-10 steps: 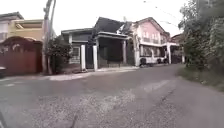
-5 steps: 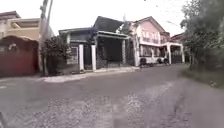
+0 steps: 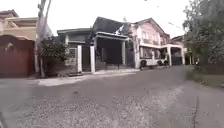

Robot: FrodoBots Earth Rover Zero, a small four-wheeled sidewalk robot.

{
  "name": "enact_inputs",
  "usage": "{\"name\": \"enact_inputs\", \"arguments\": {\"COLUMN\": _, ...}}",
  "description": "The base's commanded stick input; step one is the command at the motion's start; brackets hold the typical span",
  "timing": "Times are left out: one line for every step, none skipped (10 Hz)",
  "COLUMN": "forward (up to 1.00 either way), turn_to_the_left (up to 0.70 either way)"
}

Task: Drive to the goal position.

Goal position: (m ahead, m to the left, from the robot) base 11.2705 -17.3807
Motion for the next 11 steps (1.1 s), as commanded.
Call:
{"name": "enact_inputs", "arguments": {"forward": 0.70, "turn_to_the_left": -0.35}}
{"name": "enact_inputs", "arguments": {"forward": 0.70, "turn_to_the_left": -0.35}}
{"name": "enact_inputs", "arguments": {"forward": 0.70, "turn_to_the_left": -0.35}}
{"name": "enact_inputs", "arguments": {"forward": 0.70, "turn_to_the_left": -0.35}}
{"name": "enact_inputs", "arguments": {"forward": 0.70, "turn_to_the_left": -0.35}}
{"name": "enact_inputs", "arguments": {"forward": 0.70, "turn_to_the_left": -0.35}}
{"name": "enact_inputs", "arguments": {"forward": 0.70, "turn_to_the_left": -0.35}}
{"name": "enact_inputs", "arguments": {"forward": 0.70, "turn_to_the_left": -0.35}}
{"name": "enact_inputs", "arguments": {"forward": 0.70, "turn_to_the_left": -0.35}}
{"name": "enact_inputs", "arguments": {"forward": 0.70, "turn_to_the_left": -0.35}}
{"name": "enact_inputs", "arguments": {"forward": 0.70, "turn_to_the_left": -0.06}}
